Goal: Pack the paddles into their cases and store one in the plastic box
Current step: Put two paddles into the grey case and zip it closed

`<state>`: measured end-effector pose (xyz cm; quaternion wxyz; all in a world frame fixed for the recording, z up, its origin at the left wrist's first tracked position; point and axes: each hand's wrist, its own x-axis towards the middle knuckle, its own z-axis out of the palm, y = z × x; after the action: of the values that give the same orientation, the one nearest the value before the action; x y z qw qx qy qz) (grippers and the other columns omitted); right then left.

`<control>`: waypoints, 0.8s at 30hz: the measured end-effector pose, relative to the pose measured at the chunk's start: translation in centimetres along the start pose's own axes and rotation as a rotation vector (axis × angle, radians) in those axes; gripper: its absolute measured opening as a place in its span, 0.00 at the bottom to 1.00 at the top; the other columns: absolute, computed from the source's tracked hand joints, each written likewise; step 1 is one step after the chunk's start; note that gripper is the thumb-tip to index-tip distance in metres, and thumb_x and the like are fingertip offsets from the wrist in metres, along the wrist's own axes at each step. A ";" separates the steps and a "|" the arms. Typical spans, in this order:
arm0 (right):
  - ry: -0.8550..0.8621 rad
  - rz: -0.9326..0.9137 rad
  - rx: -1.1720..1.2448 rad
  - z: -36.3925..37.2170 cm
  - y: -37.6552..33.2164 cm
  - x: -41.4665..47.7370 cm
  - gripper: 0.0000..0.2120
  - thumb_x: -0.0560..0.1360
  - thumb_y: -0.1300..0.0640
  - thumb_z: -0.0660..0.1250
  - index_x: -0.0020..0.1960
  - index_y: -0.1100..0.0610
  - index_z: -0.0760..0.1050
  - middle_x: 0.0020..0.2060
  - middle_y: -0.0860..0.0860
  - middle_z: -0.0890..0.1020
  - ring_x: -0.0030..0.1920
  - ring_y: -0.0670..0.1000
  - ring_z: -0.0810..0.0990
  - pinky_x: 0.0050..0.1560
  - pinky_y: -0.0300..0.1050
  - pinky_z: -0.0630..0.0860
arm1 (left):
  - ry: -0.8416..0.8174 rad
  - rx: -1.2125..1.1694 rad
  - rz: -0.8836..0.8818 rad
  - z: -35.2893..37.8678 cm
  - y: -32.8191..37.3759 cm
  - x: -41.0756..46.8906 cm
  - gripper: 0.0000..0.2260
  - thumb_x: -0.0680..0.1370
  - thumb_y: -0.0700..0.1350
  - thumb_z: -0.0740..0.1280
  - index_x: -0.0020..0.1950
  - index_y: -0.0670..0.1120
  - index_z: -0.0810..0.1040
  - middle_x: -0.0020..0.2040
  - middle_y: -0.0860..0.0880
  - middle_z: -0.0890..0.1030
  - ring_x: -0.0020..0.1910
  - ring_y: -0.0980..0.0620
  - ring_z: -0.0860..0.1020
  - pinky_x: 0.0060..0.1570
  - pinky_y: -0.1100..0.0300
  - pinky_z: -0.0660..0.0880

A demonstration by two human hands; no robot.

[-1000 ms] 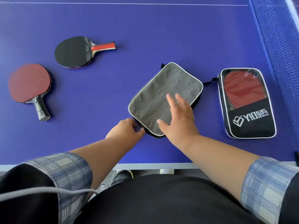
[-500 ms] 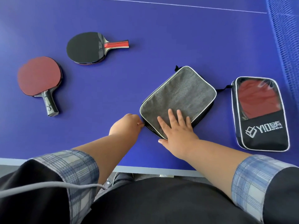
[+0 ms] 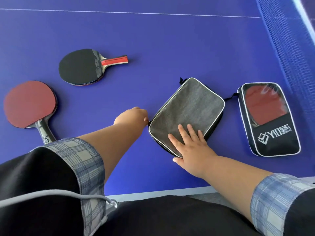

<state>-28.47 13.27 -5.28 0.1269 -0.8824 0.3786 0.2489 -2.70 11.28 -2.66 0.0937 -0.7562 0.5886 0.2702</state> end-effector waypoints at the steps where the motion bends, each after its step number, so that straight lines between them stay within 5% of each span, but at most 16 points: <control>1: -0.006 -0.001 0.012 -0.2 0.1 0.0 0.39 0.78 0.33 0.53 0.79 0.41 0.34 0.79 0.54 0.34 0.78 0.62 0.32 0.76 0.66 0.39 | -0.010 -0.042 0.020 0.1 -0.1 0.1 0.12 0.78 0.42 0.61 0.59 0.54 0.76 0.55 0.52 0.74 0.49 0.46 0.77 0.37 0.52 0.77; 5: 0.121 0.087 0.292 -1.3 -0.1 -1.6 0.35 0.77 0.36 0.60 0.80 0.40 0.51 0.81 0.50 0.40 0.79 0.55 0.37 0.78 0.62 0.45 | -0.030 -0.200 0.118 0.0 0.5 -0.4 0.29 0.77 0.45 0.62 0.77 0.58 0.58 0.72 0.53 0.66 0.67 0.49 0.70 0.52 0.51 0.75; 9: 0.383 0.669 1.135 -2.6 -0.7 -2.2 0.34 0.76 0.45 0.68 0.78 0.46 0.58 0.80 0.51 0.54 0.78 0.52 0.56 0.72 0.45 0.60 | -0.117 -0.289 0.110 0.1 2.3 -1.4 0.30 0.76 0.49 0.59 0.78 0.59 0.55 0.71 0.52 0.68 0.57 0.49 0.76 0.50 0.53 0.76; 11: 0.392 0.806 1.396 -3.4 -0.1 -2.0 0.33 0.76 0.46 0.67 0.78 0.46 0.59 0.75 0.48 0.68 0.71 0.52 0.70 0.67 0.47 0.68 | -0.142 -0.303 0.104 0.3 3.0 -2.5 0.27 0.74 0.50 0.59 0.74 0.61 0.61 0.64 0.51 0.72 0.51 0.49 0.78 0.48 0.51 0.79; 13: 0.450 0.845 1.448 -3.9 0.8 -2.1 0.30 0.76 0.48 0.67 0.75 0.46 0.62 0.69 0.46 0.75 0.61 0.51 0.78 0.57 0.48 0.74 | -0.175 -0.362 0.098 0.9 3.4 -3.8 0.25 0.72 0.52 0.60 0.69 0.62 0.65 0.56 0.54 0.77 0.45 0.51 0.80 0.45 0.51 0.80; 17: 0.449 0.871 1.405 -4.6 2.2 -2.7 0.29 0.76 0.47 0.65 0.76 0.48 0.63 0.67 0.45 0.77 0.61 0.51 0.78 0.49 0.45 0.71 | -0.277 -0.402 0.051 2.5 4.1 -6.0 0.27 0.73 0.53 0.61 0.72 0.60 0.62 0.44 0.56 0.81 0.39 0.51 0.82 0.38 0.56 0.79; 20: 0.526 0.786 1.355 -6.6 3.2 -3.3 0.14 0.74 0.47 0.63 0.55 0.50 0.80 0.42 0.45 0.84 0.45 0.53 0.83 0.42 0.50 0.77 | -0.285 -0.543 -0.044 2.9 4.8 -6.8 0.25 0.77 0.53 0.61 0.74 0.58 0.62 0.50 0.52 0.81 0.42 0.48 0.83 0.44 0.53 0.82; 22: 0.545 0.734 1.505 -8.3 3.6 -4.0 0.12 0.71 0.45 0.63 0.45 0.49 0.82 0.38 0.46 0.85 0.46 0.58 0.83 0.47 0.54 0.80 | -0.282 -0.652 -0.089 2.2 5.6 -7.6 0.23 0.79 0.56 0.60 0.74 0.56 0.63 0.55 0.51 0.80 0.40 0.50 0.80 0.42 0.54 0.80; 24: 0.487 0.619 1.706 -9.7 3.5 -4.2 0.13 0.69 0.42 0.64 0.46 0.45 0.84 0.42 0.46 0.87 0.49 0.58 0.84 0.53 0.56 0.82 | -0.226 -0.683 -0.102 0.9 6.4 -8.6 0.25 0.80 0.62 0.58 0.75 0.55 0.63 0.62 0.52 0.78 0.42 0.55 0.78 0.40 0.59 0.74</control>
<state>-30.15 9.42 4.99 0.5763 -0.3791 0.6671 -0.2814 -10.36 17.08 2.19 -0.0862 -0.7377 0.4117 0.5280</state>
